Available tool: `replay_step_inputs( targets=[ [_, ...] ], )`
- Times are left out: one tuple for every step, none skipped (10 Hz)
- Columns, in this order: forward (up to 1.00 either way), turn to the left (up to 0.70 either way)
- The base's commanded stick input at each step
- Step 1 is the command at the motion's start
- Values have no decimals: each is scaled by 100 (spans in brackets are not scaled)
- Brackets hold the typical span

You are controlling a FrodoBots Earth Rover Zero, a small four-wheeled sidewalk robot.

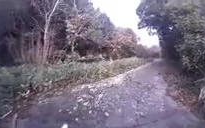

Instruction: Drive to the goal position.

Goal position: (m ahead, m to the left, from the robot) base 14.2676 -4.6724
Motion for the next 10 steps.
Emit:
replay_step_inputs(
  targets=[
    [70, -34],
    [70, -28],
    [70, -16],
    [70, -14],
    [70, -12],
    [70, -10],
    [70, -31],
    [70, -35],
    [70, -35],
    [70, -35]
  ],
)
